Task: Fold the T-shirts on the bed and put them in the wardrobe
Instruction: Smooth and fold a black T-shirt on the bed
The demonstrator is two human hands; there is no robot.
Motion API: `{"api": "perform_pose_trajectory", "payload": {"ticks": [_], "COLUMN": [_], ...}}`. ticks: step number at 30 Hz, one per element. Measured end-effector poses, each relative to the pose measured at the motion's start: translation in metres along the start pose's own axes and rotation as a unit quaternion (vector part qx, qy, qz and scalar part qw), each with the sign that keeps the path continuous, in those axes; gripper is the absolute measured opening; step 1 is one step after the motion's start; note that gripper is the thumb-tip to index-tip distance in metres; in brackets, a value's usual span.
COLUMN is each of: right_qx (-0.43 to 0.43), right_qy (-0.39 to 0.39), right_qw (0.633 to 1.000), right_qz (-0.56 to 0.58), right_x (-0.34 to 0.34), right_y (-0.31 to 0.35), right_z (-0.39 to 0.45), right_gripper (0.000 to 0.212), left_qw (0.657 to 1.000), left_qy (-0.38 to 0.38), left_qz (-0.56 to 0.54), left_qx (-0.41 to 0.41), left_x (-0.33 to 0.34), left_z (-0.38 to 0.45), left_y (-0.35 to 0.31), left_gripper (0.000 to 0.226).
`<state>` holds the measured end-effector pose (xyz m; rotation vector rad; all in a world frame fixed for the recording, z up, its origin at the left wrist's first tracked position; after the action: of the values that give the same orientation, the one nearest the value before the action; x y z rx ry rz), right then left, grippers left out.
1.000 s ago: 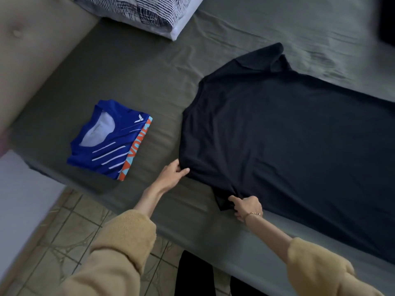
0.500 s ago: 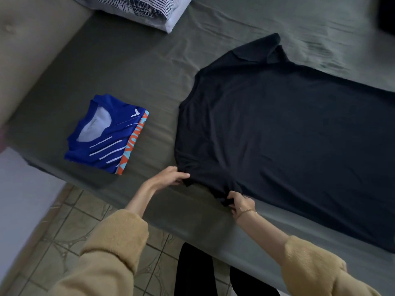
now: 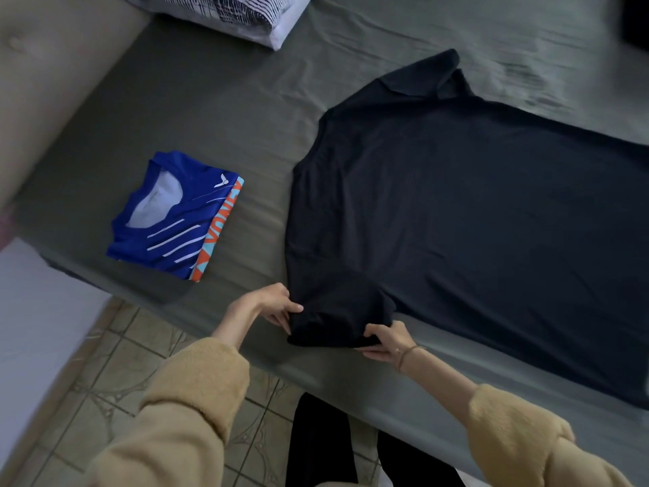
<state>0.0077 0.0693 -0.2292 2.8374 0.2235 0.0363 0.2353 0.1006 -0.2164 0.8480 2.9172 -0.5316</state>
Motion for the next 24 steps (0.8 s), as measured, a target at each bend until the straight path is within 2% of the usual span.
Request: {"api": "perform_pose_trajectory", "payload": {"ticks": [3,6,8,11,14,17,20,22,24], "right_qx": [0.007,-0.061,-0.104,-0.144,-0.139,-0.117,-0.070,-0.034,-0.023], "right_qy": [-0.004,-0.089,-0.102,-0.068,-0.037,0.013,0.058,0.092,0.105], "right_qw": [1.000,0.994,0.988,0.987,0.989,0.992,0.985,0.979,0.982], "right_qz": [-0.024,0.006,0.045,0.019,-0.027,0.045,0.145,0.177,0.157], "right_x": [-0.006,-0.033,-0.043,-0.042,-0.037,-0.029,-0.017,-0.006,-0.002], "right_y": [-0.001,0.011,0.016,0.020,0.023,0.026,0.023,0.019,0.017], "right_z": [-0.002,0.000,0.002,-0.001,-0.005,-0.004,-0.006,-0.013,-0.018], "right_gripper": [0.026,0.021,0.012,0.012,0.017,0.025,0.017,0.012,0.011], "left_qw": [0.999,0.998,0.998,0.998,0.998,1.000,0.993,0.989,0.991], "left_qy": [-0.013,-0.028,-0.022,-0.005,0.012,-0.021,-0.060,-0.055,-0.010], "left_qz": [0.034,0.048,0.053,0.054,0.045,0.010,-0.093,-0.134,-0.131], "left_qx": [-0.017,-0.028,-0.035,-0.039,-0.029,0.004,0.030,0.019,0.002], "left_x": [0.005,0.004,0.005,0.007,0.009,0.004,0.001,0.008,0.022], "left_z": [0.001,0.001,-0.001,-0.004,-0.006,-0.002,-0.002,-0.003,-0.007], "left_y": [0.004,0.006,0.005,0.002,0.003,0.005,0.004,0.006,0.006], "left_gripper": [0.031,0.032,0.033,0.025,0.023,0.023,0.021,0.022,0.012]}}
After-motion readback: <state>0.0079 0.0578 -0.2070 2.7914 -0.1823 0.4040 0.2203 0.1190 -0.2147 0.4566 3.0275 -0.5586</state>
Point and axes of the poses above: each hand's wrist, its own z-axis towards the middle knuckle, its own x-axis out of the palm, y = z × x, the point moved 10 cm from there along z, towards the middle knuckle, and after that the axes turned 10 degrees about z, right-handed, at the moved point
